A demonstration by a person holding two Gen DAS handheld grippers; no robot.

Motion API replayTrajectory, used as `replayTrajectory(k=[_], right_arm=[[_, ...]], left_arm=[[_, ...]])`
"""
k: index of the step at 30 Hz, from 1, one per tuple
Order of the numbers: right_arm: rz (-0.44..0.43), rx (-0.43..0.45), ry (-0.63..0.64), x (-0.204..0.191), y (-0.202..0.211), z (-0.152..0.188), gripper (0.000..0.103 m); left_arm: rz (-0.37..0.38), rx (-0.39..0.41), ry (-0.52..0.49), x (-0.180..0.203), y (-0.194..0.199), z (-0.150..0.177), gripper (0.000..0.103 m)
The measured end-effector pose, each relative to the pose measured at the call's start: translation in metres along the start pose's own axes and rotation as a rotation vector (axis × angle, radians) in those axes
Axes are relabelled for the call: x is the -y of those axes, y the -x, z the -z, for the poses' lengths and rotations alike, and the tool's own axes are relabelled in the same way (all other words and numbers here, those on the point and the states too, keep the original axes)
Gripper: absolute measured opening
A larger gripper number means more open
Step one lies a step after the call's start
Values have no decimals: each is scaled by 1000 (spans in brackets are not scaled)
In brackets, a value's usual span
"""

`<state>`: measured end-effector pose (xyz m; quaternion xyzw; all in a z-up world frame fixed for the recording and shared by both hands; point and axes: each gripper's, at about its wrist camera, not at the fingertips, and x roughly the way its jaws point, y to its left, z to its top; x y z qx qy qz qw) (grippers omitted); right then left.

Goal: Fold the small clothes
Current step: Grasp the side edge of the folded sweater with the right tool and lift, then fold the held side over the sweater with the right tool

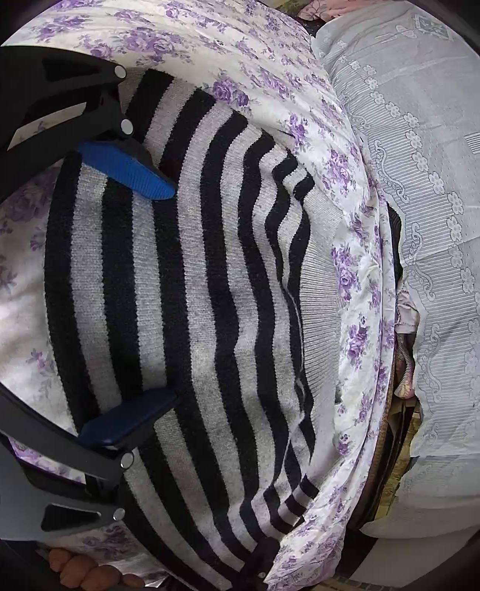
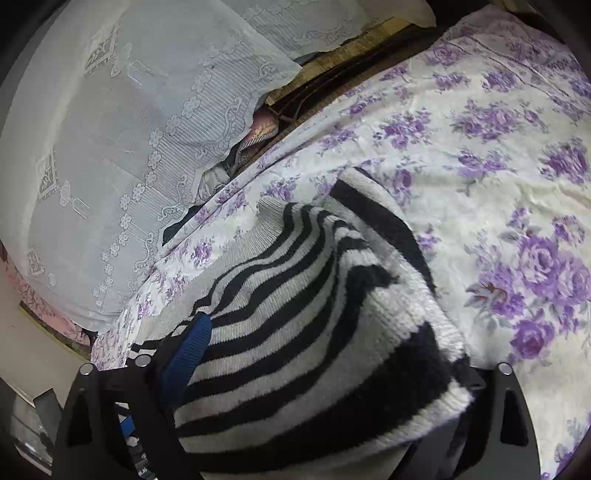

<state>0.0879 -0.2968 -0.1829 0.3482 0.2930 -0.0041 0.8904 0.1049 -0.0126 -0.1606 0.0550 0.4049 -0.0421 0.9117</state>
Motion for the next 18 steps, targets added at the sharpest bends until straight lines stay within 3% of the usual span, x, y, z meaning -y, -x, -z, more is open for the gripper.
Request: replayTrajectory(k=[3,11,14,15,18], right_arm=[[7,-18,27,-3,-3,1,100],[20,-3,34,-6,-5,2,100],[27,-5,33,-7,-7,1,100],[28,-5,33,-7,-7,1,100],[33,-8,38,-7,-9,1,100]], left_arm=[[4,0,4,-1,1,0,99],[11,-27,96,-15,1,-29,99],[-12,-72,75,-8,-23,-26,99],[-30,-34,58,-4,-22,-22,99],[-56,-23,34,0,-19,-21,99]])
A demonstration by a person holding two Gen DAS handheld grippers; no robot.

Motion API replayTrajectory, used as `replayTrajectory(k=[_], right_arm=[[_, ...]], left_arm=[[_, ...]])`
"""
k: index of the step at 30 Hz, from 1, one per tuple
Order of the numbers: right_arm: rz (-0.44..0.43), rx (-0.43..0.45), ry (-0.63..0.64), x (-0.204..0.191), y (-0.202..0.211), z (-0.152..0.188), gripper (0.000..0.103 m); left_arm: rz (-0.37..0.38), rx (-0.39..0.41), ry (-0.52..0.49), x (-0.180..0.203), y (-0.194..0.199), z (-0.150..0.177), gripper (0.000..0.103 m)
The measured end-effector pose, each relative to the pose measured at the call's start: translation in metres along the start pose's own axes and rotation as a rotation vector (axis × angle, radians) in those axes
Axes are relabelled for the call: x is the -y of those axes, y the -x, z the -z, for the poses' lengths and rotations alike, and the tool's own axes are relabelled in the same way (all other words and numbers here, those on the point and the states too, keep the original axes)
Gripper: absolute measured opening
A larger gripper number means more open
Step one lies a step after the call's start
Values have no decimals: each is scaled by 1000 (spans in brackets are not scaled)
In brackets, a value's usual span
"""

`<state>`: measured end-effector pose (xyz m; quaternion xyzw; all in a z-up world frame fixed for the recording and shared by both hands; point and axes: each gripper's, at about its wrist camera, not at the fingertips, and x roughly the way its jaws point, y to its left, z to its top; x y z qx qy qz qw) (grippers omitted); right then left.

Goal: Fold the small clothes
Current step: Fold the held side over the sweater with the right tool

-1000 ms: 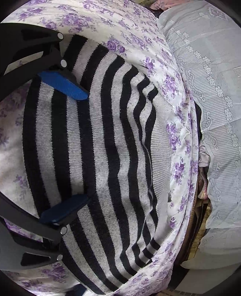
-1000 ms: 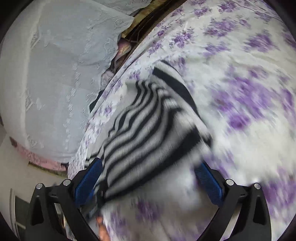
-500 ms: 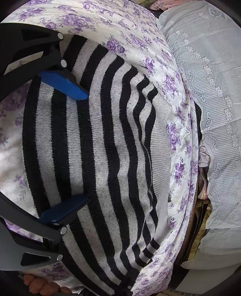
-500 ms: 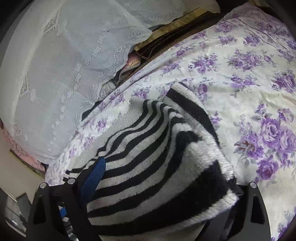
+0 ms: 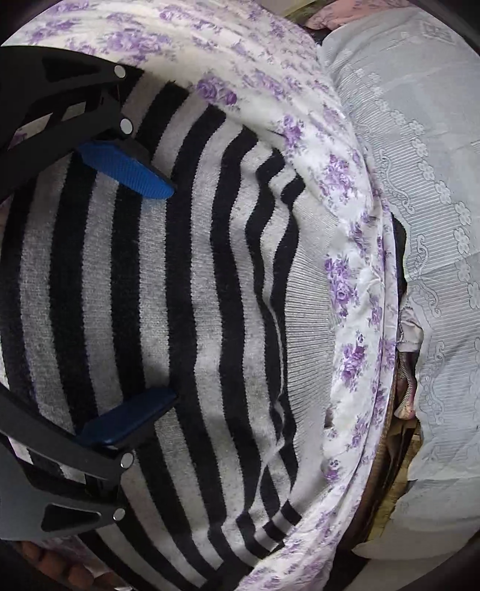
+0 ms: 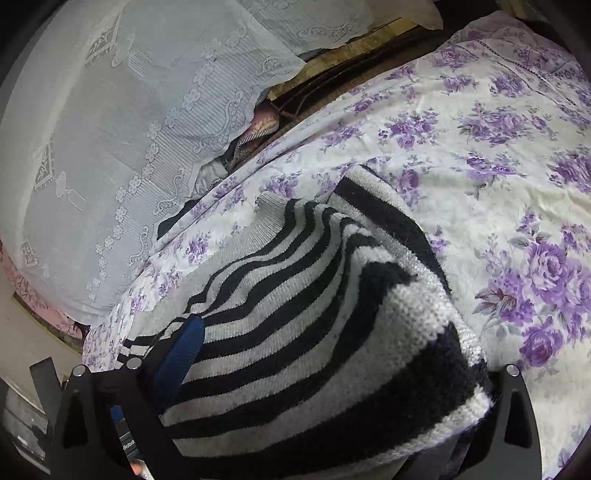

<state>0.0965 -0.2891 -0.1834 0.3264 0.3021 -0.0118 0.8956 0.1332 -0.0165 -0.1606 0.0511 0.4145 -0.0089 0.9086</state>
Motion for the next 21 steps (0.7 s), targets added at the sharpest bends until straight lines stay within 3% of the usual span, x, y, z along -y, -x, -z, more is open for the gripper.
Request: replayTrajectory(k=[8,10,13,16,18,21], right_arm=[[8,-21,31,-3,-4,0,100],[11,-8,23,-1,-1,1,94],[6,19,-21,7,3,-1,83],[-4,34,-75,17,4,-4,63],[-11,33,-120,26,4,-6,41],[-53,24,-212,43,1,-8,26]], left_arm=[[42,8,23,-6,5,2,99],[62,-1,35,-11,6,-2,99],[55,-7,45,-13,5,-14,99],[46,-4,21,-4,0,-21,99],[8,-7,-12,7,-10,-16,99],[-15,22,-31,10,-6,-13,99]])
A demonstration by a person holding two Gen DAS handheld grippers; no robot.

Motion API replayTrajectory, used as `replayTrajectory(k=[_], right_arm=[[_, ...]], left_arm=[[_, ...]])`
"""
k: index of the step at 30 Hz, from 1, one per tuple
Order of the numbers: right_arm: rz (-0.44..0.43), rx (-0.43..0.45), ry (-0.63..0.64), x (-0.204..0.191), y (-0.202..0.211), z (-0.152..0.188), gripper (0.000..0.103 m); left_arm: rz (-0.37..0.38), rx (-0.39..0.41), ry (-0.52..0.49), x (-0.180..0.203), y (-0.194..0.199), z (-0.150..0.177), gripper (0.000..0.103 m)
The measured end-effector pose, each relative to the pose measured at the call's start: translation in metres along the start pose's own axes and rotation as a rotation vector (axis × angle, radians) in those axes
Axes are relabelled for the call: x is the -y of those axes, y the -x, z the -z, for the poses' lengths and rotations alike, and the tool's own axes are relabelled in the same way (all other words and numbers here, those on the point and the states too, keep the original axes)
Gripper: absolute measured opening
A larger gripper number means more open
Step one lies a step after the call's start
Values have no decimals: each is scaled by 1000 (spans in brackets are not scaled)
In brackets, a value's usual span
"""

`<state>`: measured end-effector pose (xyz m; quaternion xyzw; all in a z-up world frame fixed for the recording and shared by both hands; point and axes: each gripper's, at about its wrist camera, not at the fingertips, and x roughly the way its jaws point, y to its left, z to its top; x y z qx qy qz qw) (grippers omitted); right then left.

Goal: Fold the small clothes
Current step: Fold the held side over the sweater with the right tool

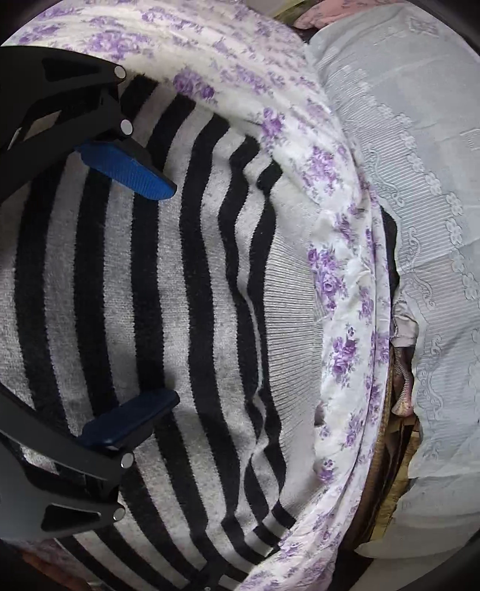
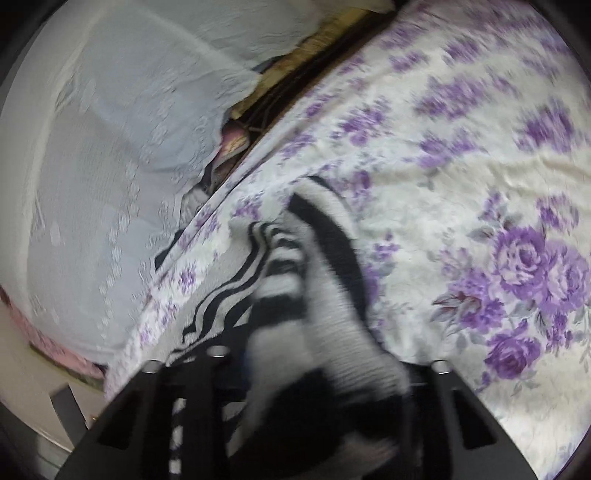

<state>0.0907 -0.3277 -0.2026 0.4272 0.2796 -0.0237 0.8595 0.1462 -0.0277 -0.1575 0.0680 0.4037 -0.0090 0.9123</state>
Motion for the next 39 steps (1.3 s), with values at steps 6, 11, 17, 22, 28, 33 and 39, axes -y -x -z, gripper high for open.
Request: replayTrajectory(k=[6,11,17,22,28,33,39], right_arm=[[-27,26,28,-8,9,2,20],[-17,90,233,-56,26,11,20],[-50,114,428,-112,41,32,20],[-60,100,651,-146,47,69,20],[5,88,817,-176,39,95,20],[-27,86,870,-220,29,109,24],[-93,57,1021,-282,16,154,29]], left_arm=[[65,-9,59,-14,4,5,99],[117,-45,54,-21,7,-9,99],[190,-72,-29,-9,10,-65,99],[132,-121,-104,26,-20,-93,99],[132,-29,-53,2,-10,-99,98],[52,61,-50,-40,17,-107,98],[-40,129,41,-125,33,-107,99]])
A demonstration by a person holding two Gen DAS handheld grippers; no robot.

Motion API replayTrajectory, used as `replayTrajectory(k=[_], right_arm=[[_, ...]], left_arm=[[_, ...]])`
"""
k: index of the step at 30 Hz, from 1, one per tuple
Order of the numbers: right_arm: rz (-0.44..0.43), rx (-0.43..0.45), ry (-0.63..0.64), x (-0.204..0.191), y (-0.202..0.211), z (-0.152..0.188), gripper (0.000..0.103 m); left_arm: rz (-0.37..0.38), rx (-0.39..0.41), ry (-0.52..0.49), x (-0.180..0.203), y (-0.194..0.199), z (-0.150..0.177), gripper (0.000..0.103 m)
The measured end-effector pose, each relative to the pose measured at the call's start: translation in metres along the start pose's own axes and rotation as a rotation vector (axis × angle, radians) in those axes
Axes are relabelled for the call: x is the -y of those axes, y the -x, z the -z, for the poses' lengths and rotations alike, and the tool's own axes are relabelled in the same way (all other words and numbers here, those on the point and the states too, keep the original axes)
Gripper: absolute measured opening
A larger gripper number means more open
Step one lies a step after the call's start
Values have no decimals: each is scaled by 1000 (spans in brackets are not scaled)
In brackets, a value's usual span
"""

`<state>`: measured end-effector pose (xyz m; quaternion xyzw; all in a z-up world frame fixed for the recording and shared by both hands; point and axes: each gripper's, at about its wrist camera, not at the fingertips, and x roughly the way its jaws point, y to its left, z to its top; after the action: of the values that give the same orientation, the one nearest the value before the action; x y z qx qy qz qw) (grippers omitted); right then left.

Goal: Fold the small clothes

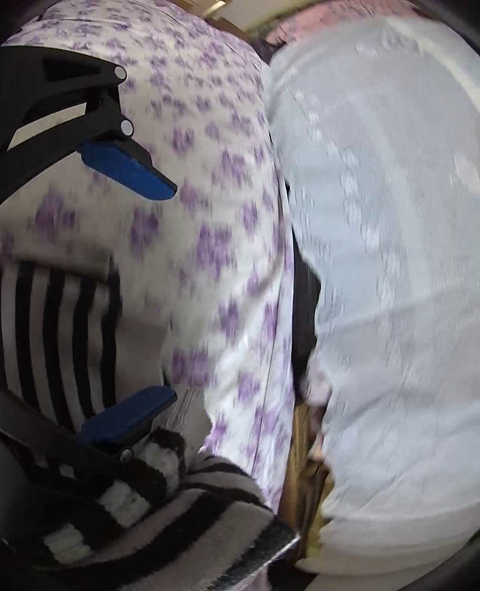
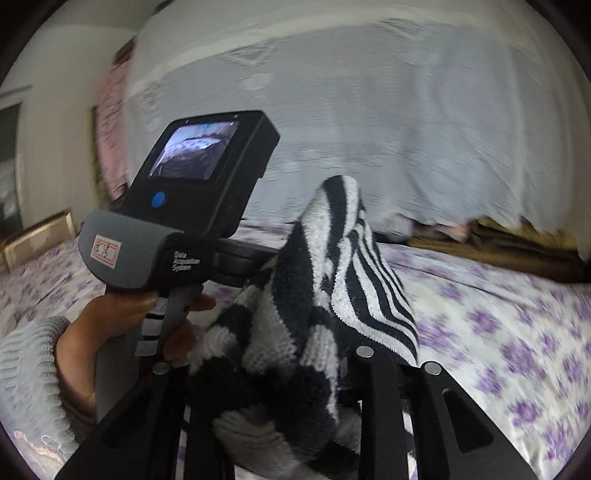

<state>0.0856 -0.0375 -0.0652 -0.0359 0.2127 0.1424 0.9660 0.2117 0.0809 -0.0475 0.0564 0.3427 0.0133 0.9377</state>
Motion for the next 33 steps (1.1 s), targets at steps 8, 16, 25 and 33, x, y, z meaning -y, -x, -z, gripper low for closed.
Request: replayTrajectory(k=[8,16,25,33], right_arm=[[-36,-285,156,-83,-87,53,48],[-95,-281,140,-74,-64,48,58],[-176,-30,135,-28,47,38,77],[-28,-286,59,-1,-25,83,85]], left_arm=[[-170,-240,109,-105,-83,77,99],[11,-233,365,-159,-69,90,99],[-37,-35,177,-110,18,69,99],[-231,-78,-143,-16,-6,109,99]])
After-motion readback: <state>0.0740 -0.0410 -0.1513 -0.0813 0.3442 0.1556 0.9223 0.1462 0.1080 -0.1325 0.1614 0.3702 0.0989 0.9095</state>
